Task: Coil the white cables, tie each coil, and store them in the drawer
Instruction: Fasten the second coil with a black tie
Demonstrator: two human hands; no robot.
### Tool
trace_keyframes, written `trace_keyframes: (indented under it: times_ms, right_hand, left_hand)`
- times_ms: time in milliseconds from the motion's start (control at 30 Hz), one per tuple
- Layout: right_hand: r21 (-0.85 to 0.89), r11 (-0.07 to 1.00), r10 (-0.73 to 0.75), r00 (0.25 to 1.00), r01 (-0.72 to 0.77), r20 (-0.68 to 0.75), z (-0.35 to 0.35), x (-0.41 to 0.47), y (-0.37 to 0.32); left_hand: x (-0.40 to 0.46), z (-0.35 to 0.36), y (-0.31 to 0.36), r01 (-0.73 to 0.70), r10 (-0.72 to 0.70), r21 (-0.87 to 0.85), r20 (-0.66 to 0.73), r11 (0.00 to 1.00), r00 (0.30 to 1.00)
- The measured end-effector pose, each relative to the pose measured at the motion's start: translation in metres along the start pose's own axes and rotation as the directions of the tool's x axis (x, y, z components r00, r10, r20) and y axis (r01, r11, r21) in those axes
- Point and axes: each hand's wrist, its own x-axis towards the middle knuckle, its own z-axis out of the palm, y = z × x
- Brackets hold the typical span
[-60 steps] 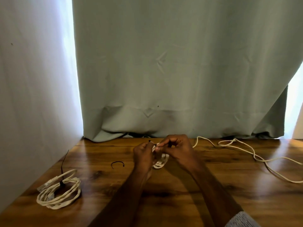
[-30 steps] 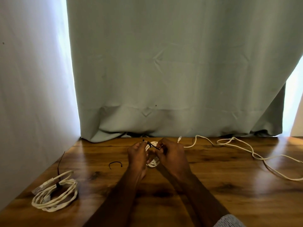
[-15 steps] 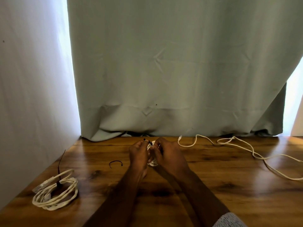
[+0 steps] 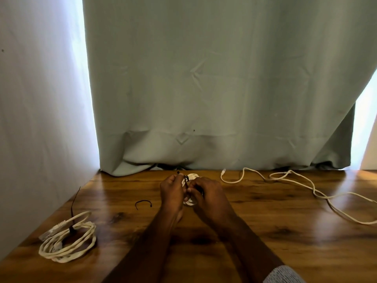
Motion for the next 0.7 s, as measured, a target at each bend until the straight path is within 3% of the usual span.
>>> trace_keyframes:
  times_ms: [100, 233, 367, 467, 600, 700]
  right_hand:
    - [-0.085, 0.996, 0.018, 1.0, -0.018, -0.004, 0.001, 0.0, 0.002]
    - [-0.233, 0.97, 0.023, 0.982, -0.067, -0.185, 0.001, -0.001, -0.001]
    - [-0.258, 0.95, 0.098, 0.954, -0.175, -0.285, -0.005, 0.0, -0.001]
    - [-0.183, 0.961, 0.132, 0.925, -0.207, -0.356, -0.007, -0.001, 0.005]
    - [0.139, 0.972, 0.214, 0.954, -0.187, -0.212, -0.012, -0.003, 0.017]
    - [0.224, 0.958, 0.223, 0.957, -0.179, -0.188, -0.013, -0.001, 0.021]
  left_hand:
    - [-0.002, 0.002, 0.001, 0.01, -0.01, -0.017, 0.012, 1.0, 1.0]
    - [-0.006, 0.005, 0.002, 0.012, -0.011, -0.028, 0.045, 1.0, 0.999]
    - [-0.01, 0.008, 0.001, 0.023, -0.02, -0.036, 0.091, 0.999, 0.996]
    - [-0.012, 0.01, 0.002, 0.05, -0.043, -0.047, 0.151, 0.998, 0.988]
    - [-0.017, 0.01, 0.004, 0.052, -0.049, -0.008, 0.248, 0.999, 0.968]
    - [-0.019, 0.01, 0.004, 0.032, -0.037, 0.023, 0.27, 0.999, 0.962]
